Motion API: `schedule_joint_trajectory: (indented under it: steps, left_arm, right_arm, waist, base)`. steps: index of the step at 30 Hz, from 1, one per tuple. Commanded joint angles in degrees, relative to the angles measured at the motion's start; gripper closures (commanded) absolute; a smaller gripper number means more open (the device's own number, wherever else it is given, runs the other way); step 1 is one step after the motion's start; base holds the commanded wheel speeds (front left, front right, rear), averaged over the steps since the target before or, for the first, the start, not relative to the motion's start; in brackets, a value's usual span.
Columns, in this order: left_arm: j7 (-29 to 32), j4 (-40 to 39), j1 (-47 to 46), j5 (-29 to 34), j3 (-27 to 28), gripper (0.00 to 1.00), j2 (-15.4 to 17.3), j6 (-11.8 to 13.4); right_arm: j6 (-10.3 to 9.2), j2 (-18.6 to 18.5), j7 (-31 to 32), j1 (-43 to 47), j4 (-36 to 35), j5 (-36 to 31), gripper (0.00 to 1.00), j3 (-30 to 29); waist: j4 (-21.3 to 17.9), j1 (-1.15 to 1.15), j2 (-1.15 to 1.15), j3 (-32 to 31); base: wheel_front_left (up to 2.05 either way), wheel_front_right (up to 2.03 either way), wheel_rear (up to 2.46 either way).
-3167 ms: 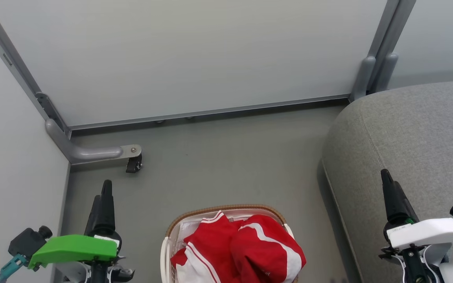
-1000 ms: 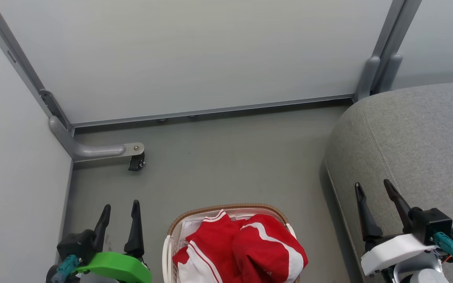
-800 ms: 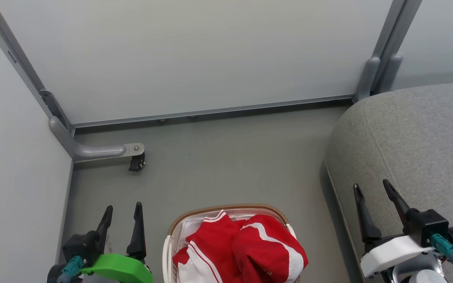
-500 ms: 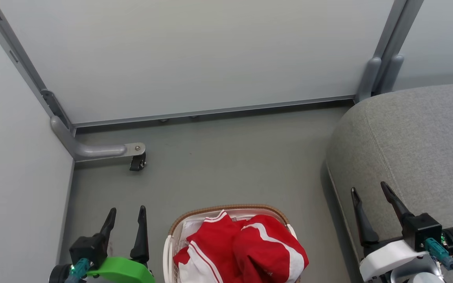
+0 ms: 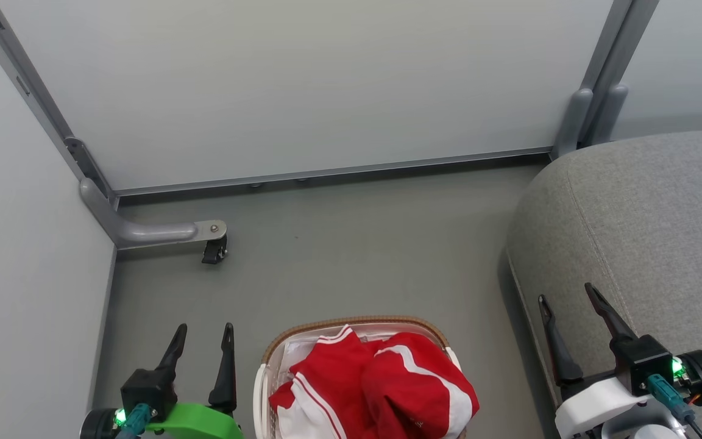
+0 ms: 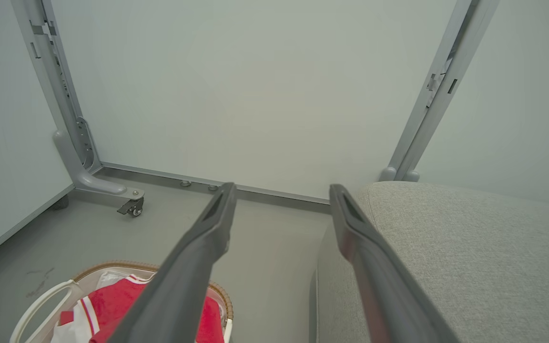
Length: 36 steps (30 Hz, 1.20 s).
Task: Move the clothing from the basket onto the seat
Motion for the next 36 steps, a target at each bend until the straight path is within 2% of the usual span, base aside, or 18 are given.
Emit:
schedule_joint_trajectory:
  steps: [1,17,23,29,36]
  left_arm:
    - [-0.1,0.2,0.7,0.0,0.1,0.00,0.4,-0.2]
    - [-0.1,0.5,0.2,-0.1,-0.3,0.00,0.4,-0.2]
    - [-0.1,0.4,-1.6,-0.9,-2.3,0.00,0.4,-0.2]
    - [-0.1,2.7,-6.0,-0.4,-9.5,0.00,0.3,-0.2]
    - [0.0,8.7,-14.9,-0.6,-24.0,0.00,0.4,-0.2]
  right_arm:
    - [0.00,-0.3,-0.3,0.5,0.0,-0.2,0.00,0.0]
    - [-0.01,-0.3,-0.3,0.2,-0.5,0.2,0.00,0.2]
    - [-0.01,-0.3,-0.3,-1.1,-0.8,0.2,0.00,0.4]
    - [-0.01,-0.3,-0.3,-3.8,-1.9,0.2,0.00,1.2]
    - [-0.01,-0.3,-0.2,-8.5,-3.7,0.4,0.00,1.1]
  waist:
    - [0.0,0.00,0.00,0.0]
    - [-0.1,0.00,0.00,0.7]
    - [-0.3,0.00,0.00,2.7]
    - [-1.0,0.00,0.00,7.1]
    - [-3.6,0.00,0.00,16.0]
  base:
    - [0.00,0.00,0.00]
    - [0.00,0.00,0.00]
    - [0.00,0.00,0.00]
    - [0.00,0.00,0.00]
    - [0.00,0.00,0.00]
